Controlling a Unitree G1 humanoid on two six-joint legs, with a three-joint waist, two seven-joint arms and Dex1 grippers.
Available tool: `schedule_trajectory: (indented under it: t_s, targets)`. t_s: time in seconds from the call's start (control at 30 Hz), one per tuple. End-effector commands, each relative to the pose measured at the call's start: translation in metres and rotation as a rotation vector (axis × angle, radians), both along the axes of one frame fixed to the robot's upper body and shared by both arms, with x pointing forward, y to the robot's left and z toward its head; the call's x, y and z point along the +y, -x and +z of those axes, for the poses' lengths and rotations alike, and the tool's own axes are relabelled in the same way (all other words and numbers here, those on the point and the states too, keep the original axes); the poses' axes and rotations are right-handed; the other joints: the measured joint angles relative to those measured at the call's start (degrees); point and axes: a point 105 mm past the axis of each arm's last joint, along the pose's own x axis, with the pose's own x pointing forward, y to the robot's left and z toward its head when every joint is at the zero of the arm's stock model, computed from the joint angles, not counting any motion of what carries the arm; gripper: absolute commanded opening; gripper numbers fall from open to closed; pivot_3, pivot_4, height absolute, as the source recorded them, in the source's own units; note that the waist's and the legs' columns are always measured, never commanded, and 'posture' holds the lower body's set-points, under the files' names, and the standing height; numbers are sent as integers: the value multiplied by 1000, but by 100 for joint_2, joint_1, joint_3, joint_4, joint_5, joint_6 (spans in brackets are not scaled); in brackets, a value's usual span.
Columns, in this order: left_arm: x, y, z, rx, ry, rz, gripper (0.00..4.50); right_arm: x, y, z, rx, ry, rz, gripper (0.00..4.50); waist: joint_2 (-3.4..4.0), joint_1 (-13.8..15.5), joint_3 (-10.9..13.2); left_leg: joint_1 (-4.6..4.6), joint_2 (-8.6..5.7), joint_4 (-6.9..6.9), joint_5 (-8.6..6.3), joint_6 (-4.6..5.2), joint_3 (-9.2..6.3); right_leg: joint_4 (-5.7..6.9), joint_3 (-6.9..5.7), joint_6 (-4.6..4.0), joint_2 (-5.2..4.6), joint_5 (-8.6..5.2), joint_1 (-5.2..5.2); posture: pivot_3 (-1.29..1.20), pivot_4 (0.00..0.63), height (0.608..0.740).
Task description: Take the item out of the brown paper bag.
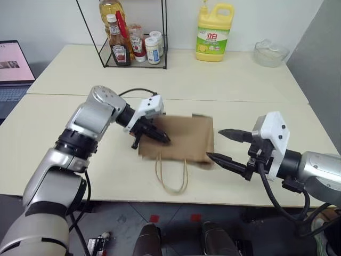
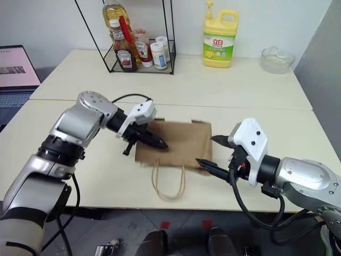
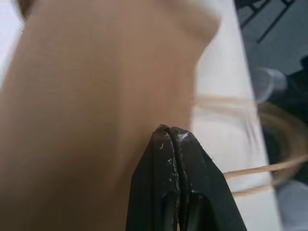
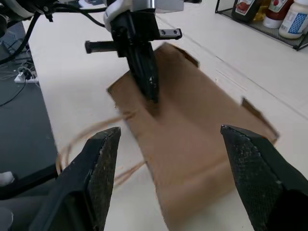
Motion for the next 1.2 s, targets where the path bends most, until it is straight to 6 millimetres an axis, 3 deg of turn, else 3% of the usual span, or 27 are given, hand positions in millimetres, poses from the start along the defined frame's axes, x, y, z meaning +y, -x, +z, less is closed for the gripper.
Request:
schedule_trajectory:
  t_s: [0.03, 0.2, 0.37, 0.5, 0.67, 0.83, 1.2]
  targets:
    - [-2, 2, 13, -58, 32, 15, 29, 4, 7, 6, -51, -2, 37, 3484, 0, 4, 0, 0, -1, 5, -3, 6, -1, 1, 0, 0, 0, 0, 3, 0, 150, 740]
    - [-8, -12, 41, -312, 143, 8, 29, 6, 8, 3, -58, 4, 49, 3484, 0, 22, 0, 2, -1, 13, -4, 8, -3, 2, -1, 0, 1, 0, 8, 0, 150, 740]
    - [-3, 2, 47, -417, 177, -125, 29, 13, 18, -7, -36, 23, 102, 3484, 0, 35, 0, 3, 0, 12, -3, 7, -1, 0, 0, 0, 1, 0, 8, 0, 150, 740]
    - [7, 27, 30, -476, 127, -313, 852, 16, 25, -17, -7, 48, 140, 3484, 1, 30, 0, 3, 0, 11, -4, 7, -1, 1, 0, -1, 1, 0, 8, 0, 150, 740]
    - [16, 47, 6, -568, 84, -482, 2458, 18, 30, -28, 15, 96, 183, 3484, 0, 43, 0, 9, 0, 12, -4, 8, -2, 1, 1, -1, 0, 0, 15, 0, 150, 740]
    - [15, 50, -14, -674, 83, -598, 4029, 21, 34, -34, 28, 111, 220, 3484, 0, 115, 0, 12, -1, 14, -4, 8, -1, -1, 0, -1, -1, 0, 19, 0, 150, 740]
    - [3, 38, -41, -828, 41, -705, 4029, 24, 36, -34, 33, 111, 232, 3484, 0, 121, -1, 16, -2, 17, -4, 9, -1, -1, 0, -1, 0, 0, 25, 0, 150, 740]
